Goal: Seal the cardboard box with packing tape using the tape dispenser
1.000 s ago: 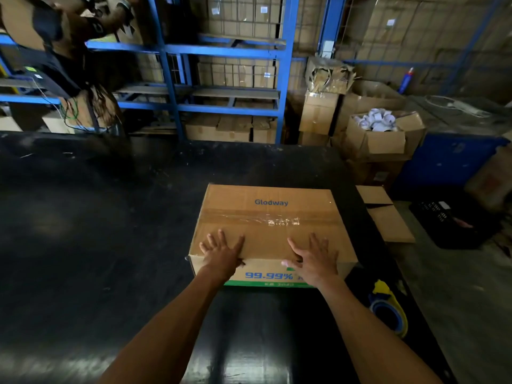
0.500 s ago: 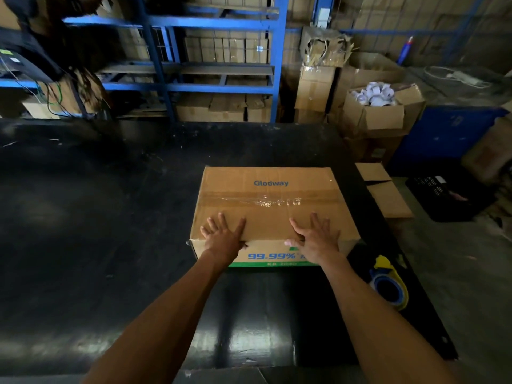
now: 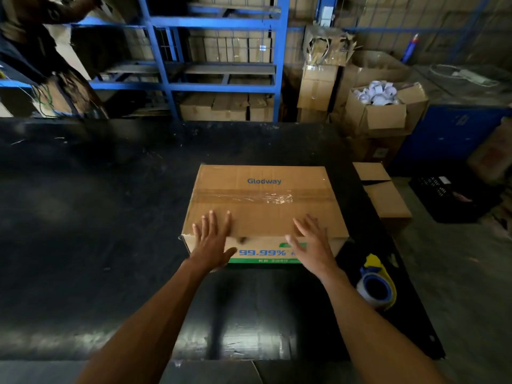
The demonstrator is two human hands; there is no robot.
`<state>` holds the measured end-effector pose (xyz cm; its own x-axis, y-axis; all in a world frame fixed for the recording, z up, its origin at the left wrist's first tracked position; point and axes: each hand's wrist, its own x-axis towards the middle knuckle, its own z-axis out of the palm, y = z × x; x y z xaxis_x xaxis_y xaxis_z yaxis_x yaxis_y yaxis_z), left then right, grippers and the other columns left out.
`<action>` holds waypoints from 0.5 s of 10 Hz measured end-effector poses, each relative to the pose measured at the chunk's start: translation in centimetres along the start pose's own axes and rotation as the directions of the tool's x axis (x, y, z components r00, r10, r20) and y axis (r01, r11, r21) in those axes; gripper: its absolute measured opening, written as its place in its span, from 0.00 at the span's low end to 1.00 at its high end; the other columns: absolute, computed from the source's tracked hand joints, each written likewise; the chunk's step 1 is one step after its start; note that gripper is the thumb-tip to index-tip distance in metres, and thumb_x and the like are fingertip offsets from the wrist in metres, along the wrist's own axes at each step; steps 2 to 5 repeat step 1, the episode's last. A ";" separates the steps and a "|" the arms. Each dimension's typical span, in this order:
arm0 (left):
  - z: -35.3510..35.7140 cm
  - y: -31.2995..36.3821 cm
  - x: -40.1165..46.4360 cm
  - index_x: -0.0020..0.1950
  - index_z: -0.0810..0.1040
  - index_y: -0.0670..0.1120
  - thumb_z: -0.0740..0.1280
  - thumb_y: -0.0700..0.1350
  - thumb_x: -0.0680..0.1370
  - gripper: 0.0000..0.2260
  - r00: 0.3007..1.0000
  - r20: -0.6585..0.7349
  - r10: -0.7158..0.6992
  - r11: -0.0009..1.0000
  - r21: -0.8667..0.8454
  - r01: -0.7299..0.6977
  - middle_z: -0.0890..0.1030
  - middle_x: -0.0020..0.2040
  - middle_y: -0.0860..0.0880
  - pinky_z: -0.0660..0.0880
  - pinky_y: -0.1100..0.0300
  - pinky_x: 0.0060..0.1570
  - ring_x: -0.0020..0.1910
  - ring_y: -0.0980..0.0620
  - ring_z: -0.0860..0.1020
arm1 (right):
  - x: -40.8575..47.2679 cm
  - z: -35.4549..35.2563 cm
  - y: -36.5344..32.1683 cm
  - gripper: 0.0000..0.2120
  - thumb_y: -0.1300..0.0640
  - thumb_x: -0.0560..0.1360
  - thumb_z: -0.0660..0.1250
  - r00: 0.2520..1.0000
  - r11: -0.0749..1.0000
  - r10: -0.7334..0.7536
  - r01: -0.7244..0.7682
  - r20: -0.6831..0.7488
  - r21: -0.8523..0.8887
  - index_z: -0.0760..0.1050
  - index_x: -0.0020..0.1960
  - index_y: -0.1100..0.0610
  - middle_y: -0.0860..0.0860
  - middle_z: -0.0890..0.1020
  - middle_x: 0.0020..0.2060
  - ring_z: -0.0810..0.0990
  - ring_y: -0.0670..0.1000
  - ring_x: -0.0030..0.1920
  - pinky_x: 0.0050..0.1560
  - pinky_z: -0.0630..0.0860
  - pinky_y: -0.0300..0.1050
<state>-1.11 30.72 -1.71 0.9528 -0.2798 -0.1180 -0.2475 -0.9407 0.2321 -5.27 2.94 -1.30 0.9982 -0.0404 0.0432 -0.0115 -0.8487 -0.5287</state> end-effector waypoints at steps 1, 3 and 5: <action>3.9 -1.1 -6.6 0.81 0.47 0.42 0.61 0.47 0.79 0.36 0.929 -0.369 0.023 0.968 -0.223 -0.112 0.49 0.81 0.40 0.51 0.38 0.76 0.80 0.39 0.50 | -8.5 1.5 3.2 0.19 0.54 0.79 0.60 0.934 0.960 -0.204 0.249 -0.292 0.126 0.73 0.69 0.54 0.54 0.71 0.71 0.62 0.51 0.75 0.71 0.63 0.63; 3.9 -1.1 -6.6 0.81 0.47 0.42 0.61 0.47 0.79 0.36 0.929 -0.369 0.023 0.968 -0.223 -0.112 0.49 0.81 0.40 0.51 0.38 0.76 0.80 0.39 0.50 | -8.5 1.5 3.2 0.19 0.54 0.79 0.60 0.934 0.960 -0.204 0.249 -0.292 0.126 0.73 0.69 0.54 0.54 0.71 0.71 0.62 0.51 0.75 0.71 0.63 0.63; 3.9 -1.1 -6.6 0.81 0.47 0.42 0.61 0.47 0.79 0.36 0.929 -0.369 0.023 0.968 -0.223 -0.112 0.49 0.81 0.40 0.51 0.38 0.76 0.80 0.39 0.50 | -8.5 1.5 3.2 0.19 0.54 0.79 0.60 0.934 0.960 -0.204 0.249 -0.292 0.126 0.73 0.69 0.54 0.54 0.71 0.71 0.62 0.51 0.75 0.71 0.63 0.63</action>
